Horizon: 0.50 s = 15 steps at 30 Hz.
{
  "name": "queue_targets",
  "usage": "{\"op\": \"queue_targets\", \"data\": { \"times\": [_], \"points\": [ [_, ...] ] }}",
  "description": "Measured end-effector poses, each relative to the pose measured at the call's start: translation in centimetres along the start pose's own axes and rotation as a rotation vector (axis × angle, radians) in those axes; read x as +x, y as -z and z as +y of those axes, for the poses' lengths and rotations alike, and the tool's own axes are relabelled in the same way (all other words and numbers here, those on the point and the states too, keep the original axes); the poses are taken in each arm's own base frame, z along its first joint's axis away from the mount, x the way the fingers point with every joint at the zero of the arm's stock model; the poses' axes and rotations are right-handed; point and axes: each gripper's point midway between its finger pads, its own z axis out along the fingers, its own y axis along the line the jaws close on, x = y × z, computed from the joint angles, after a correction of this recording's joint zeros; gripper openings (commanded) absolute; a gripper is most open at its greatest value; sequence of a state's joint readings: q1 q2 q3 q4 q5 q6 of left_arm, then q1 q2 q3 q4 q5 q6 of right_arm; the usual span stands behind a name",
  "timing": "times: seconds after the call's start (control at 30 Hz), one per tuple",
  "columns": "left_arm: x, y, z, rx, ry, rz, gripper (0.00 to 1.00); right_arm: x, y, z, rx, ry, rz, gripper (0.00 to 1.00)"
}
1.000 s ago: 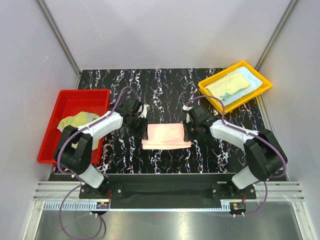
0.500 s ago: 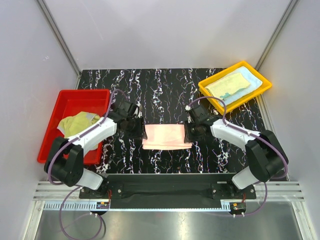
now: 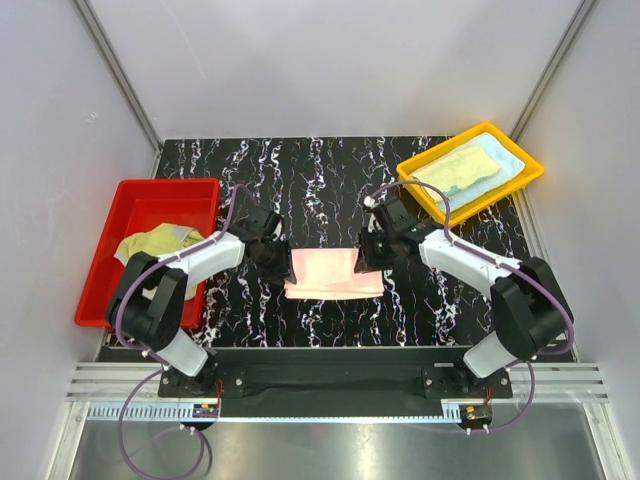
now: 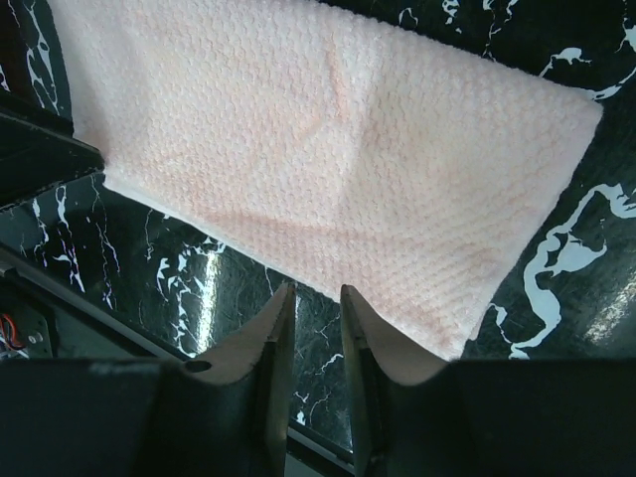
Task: Fold and stack the towels
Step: Smooth out wrinkles on the folded towel
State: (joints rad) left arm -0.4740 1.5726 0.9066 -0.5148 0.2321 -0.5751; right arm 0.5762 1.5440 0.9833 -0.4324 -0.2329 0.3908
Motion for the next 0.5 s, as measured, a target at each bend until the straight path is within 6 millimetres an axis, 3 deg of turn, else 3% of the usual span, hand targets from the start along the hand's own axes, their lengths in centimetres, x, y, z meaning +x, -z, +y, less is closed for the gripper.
{"op": "queue_targets", "data": {
  "times": [0.17,0.5],
  "points": [
    [0.0,0.0,0.1,-0.004,0.003,0.002,0.42,-0.1,0.0,-0.5,0.04,-0.044,-0.008,0.38],
    [0.1,-0.1,0.3,-0.015,0.018,-0.001,0.43,3.1,0.9,-4.0,0.198,-0.183,-0.018,0.43]
  ]
}}
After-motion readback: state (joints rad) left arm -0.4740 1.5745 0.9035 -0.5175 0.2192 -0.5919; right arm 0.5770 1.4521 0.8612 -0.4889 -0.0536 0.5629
